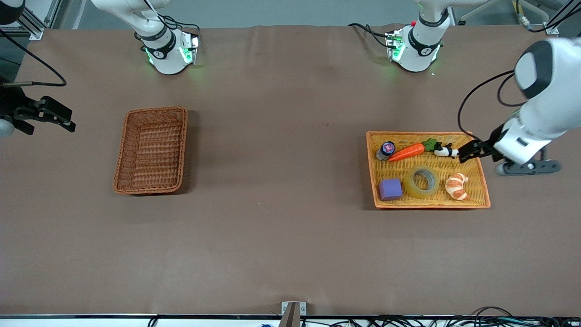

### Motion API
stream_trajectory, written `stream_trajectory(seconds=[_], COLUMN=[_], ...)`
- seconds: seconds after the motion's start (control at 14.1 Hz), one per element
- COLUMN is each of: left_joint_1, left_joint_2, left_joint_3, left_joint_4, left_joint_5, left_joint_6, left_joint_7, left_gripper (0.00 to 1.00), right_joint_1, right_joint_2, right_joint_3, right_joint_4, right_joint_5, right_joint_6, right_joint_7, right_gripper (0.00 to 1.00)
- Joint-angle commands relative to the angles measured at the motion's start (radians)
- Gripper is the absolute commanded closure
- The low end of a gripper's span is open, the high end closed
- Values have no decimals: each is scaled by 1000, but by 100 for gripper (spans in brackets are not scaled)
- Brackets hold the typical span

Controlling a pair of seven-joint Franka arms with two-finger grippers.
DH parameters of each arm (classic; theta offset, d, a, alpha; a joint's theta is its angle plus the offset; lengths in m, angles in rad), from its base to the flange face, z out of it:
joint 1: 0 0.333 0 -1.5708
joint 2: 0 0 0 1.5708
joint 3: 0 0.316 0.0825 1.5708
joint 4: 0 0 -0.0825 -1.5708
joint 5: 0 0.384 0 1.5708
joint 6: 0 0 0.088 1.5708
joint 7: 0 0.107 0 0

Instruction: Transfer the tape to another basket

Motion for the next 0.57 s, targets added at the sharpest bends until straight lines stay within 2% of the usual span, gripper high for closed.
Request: stream_trajectory(seconds=[0.0,0.5], left_joint_1=[-2,-22], left_joint_2=[71,297], left_joint_3=[-1,-1], left_joint_4=[-4,-2], left_joint_5=[-9,-2], left_joint_6=[28,174], left_joint_7=[12,9], left_gripper=[0,0], right_joint_1=[1,-4], right_joint_2=[-17,-15], right_joint_3=[4,3], right_joint_4=[-9,-11], right_joint_5=[1,1], right_joint_6=[2,0], right_joint_7=[13,11], right_gripper=[0,0])
